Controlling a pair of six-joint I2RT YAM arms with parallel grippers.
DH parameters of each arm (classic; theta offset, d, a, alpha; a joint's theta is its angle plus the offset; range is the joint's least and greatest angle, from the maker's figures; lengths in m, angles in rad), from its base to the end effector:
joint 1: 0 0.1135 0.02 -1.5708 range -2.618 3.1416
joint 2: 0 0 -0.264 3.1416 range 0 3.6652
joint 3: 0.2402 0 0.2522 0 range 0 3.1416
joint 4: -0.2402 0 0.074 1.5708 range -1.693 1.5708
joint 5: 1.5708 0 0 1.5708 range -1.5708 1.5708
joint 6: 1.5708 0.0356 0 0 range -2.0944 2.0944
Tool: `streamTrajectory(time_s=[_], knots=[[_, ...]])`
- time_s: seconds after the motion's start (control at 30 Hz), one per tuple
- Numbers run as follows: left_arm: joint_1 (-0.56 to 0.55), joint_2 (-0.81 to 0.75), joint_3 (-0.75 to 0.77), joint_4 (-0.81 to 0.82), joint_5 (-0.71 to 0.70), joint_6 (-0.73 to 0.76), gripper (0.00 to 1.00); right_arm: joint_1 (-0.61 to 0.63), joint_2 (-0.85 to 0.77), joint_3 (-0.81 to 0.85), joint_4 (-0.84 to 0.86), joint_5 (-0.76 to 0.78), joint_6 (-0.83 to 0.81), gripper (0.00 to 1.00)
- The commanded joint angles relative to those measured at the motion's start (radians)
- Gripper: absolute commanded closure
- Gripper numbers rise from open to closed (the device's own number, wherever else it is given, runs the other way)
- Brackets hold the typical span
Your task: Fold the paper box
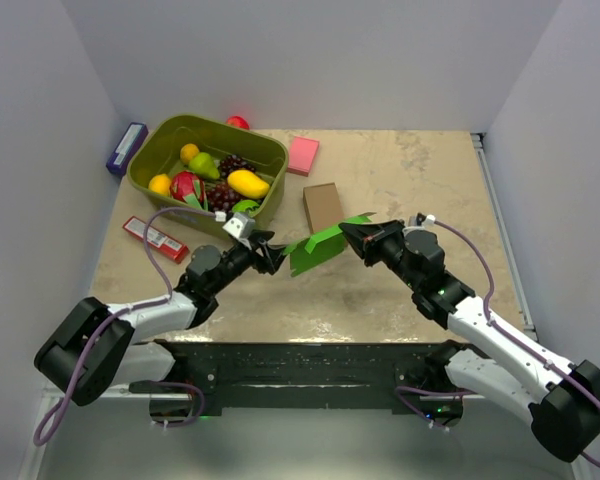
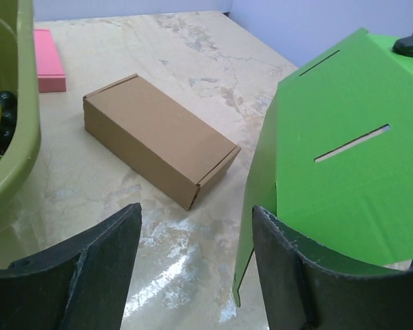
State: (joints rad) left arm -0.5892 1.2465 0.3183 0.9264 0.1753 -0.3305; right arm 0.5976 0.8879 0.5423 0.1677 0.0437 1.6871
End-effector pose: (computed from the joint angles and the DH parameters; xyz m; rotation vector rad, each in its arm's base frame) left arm 0.1959 -0.1384 0.2034 0.3525 1.6002 -0.8517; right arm 0.1762 0.1180 0.2724 1.0968 1.7377 1.5442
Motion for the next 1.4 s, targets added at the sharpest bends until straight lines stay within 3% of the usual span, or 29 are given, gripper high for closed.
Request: streamTrajectory(time_s=[0.0,0.4,0.83,1.37], knots=[[0.006,-0.016,-0.027,0.136,0.082,-0.016,0.32,0.004,-0.001,0.022,0.041,-0.008,0.014,1.00],[0.005,-0.058,-0.088,0.144,0.119,-0.033,0.33,0.004,-0.004,0.004,0.039,0.001,0.019,1.00],[0.002,0.017,-0.084,0.242,0.194,-0.062,0.33,0.005,0.006,-0.005,0.047,0.002,0.019,1.00],[-0.073,0.168,-0.051,0.404,0.165,-0.110,0.34,0.004,0.019,-0.042,0.056,0.013,0.031,1.00]])
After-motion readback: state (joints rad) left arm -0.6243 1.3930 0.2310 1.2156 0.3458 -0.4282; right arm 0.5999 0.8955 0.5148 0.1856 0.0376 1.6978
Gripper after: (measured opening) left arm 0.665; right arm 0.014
